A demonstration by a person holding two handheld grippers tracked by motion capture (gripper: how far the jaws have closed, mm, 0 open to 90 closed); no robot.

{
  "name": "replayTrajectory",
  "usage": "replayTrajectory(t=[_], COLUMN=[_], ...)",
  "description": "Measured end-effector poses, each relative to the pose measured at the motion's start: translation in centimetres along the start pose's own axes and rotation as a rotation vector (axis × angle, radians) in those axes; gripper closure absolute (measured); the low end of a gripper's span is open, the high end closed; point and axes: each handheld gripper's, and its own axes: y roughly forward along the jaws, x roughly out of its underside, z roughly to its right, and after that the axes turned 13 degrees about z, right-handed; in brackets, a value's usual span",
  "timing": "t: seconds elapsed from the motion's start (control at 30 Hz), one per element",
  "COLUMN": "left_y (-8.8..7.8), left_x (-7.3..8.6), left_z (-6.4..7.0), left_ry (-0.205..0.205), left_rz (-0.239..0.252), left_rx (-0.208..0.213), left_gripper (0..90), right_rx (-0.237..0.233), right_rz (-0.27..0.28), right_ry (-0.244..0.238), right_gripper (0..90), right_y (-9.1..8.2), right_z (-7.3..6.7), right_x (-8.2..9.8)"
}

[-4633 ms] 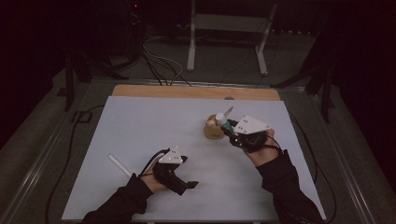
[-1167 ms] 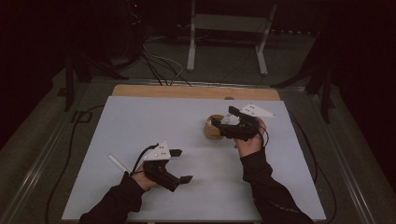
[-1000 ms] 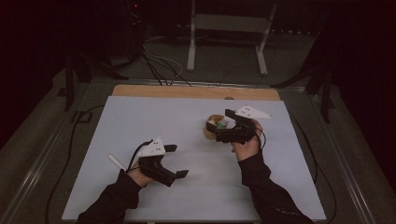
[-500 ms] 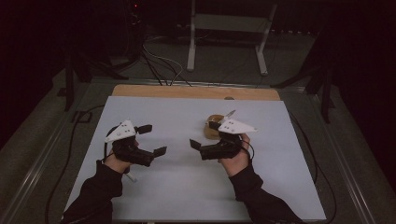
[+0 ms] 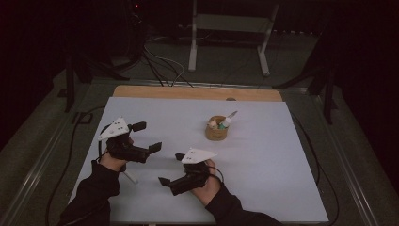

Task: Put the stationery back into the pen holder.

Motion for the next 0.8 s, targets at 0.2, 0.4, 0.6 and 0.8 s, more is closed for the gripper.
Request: replayTrajectory(t=[0.2, 0.4, 0.6, 0.8], left_y=[-0.2, -0.5, -0.7, -0.7], left_x=[-0.1, -0.2, -0.2, -0.1], left_z=[-0.2, -0.4, -0.8, -0.9], left_ry=[0.005, 0.012, 0.008, 0.018], left_rz=[0.002, 0.009, 0.009, 0.001], left_rx=[-0.015, -0.031, -0.043, -0.058], left_gripper=[0.2, 0.2, 0.2, 0.2], right_rx=[0.012, 0.086, 0.12, 0.115], right_rz=[-0.091, -0.104, -0.141, -0.18], right_ry=[-0.029, 0.021, 0.025, -0.003], right_gripper=[1.7, 16.1, 30.5, 41.7], right_y=[3.0, 6.1, 8.0, 9.4], right_z=[-2.2, -3.7, -4.6, -5.2], right_x=[1.1, 2.1, 2.8, 3.3])
